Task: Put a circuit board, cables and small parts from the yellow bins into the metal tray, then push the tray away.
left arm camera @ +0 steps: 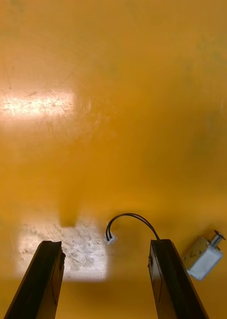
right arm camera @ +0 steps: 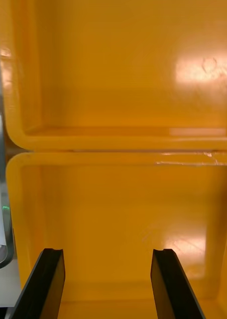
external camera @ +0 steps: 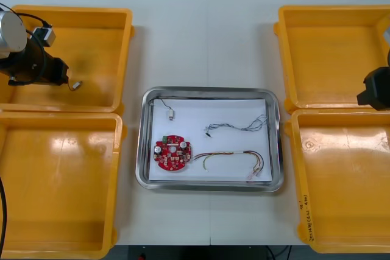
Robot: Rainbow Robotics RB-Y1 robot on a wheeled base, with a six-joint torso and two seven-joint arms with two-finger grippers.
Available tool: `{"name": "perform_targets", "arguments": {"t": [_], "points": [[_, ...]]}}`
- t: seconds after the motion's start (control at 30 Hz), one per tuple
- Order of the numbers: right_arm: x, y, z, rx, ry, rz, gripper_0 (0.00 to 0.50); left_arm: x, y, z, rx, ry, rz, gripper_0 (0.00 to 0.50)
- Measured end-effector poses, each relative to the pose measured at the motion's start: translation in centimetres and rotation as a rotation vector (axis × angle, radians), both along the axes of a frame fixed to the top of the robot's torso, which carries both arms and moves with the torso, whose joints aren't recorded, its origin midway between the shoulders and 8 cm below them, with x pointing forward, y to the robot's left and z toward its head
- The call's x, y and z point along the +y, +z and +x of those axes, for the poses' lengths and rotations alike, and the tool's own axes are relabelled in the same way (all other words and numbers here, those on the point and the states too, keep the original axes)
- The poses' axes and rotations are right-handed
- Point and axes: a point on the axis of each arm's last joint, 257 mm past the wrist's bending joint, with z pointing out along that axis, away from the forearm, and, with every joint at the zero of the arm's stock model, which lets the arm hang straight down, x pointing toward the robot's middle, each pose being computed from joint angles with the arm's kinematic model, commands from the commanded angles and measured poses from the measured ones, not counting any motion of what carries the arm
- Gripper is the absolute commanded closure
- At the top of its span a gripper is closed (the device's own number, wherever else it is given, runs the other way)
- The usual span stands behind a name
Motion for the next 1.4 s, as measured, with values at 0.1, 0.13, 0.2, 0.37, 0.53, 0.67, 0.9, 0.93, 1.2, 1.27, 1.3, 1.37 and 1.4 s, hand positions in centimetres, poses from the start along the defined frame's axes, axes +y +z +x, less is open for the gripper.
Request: {"name": "perform_targets", "arguments": {"t": [0.1, 0.13, 0.2, 0.37, 0.53, 0.67, 0.9, 0.93, 1.2, 1.27, 1.3, 1.37, 1.4], "points": [[-1.2, -1.0, -1.1, 0.029, -0.104, 0.056, 0.0, -0.2, 0.3, -0.5, 0.027, -0.001, -0.005, 0.0], [-1.5, -1.3, -1.5, 0.038, -0.132, 0.066, 0.0, -0.3, 0.4, -0.6, 0.033, 0.0, -0.008, 0.0], [-2.2, -1.8, -2.0, 0.052, -0.154, 0.066, 0.0, -0.5, 0.9, -0.9, 0.048, -0.002, -0.013, 0.0], [-3.6, -2.9, -3.1, 0.083, -0.189, 0.056, 0.0, -1.4, 2.5, -2.1, 0.076, -0.029, -0.001, 0.0], [-4.9, -3.5, -3.8, 0.095, -0.213, 0.041, 0.0, -2.6, 4.2, -3.2, 0.096, -0.066, 0.02, 0.0], [-4.9, -3.3, -3.3, 0.071, -0.205, 0.046, 0.0, -3.1, 4.8, -3.3, 0.091, -0.079, 0.024, 0.0], [-5.0, -3.6, -1.7, 0.022, -0.196, 0.081, 0.0, -3.6, 5.6, -2.0, 0.029, -0.029, -0.019, 0.0], [-5.2, -3.6, -1.5, 0.018, -0.178, 0.068, 0.0, -3.6, 5.6, -2.0, 0.026, -0.018, -0.027, 0.0], [-6.2, -4.3, 0.1, -0.011, -0.055, 0.027, 0.0, -4.2, 5.3, -1.2, -0.013, -0.007, -0.063, 0.0], [-6.3, -4.4, 0.3, -0.021, -0.057, 0.034, 0.0, -4.3, 4.9, -1.2, -0.015, -0.009, -0.072, 0.0], [-6.3, -4.6, 0.3, -0.022, -0.058, 0.036, 0.0, -4.3, 4.6, -1.3, -0.014, -0.01, -0.076, 0.0], [-6.5, -4.8, 0.3, -0.025, -0.059, 0.037, 0.0, -4.3, 4.1, -1.4, -0.012, -0.01, -0.081, 0.0], [-6.5, -4.9, 0.2, -0.025, -0.06, 0.038, 0.0, -4.3, 3.9, -1.4, -0.012, -0.01, -0.082, 0.0]]}}
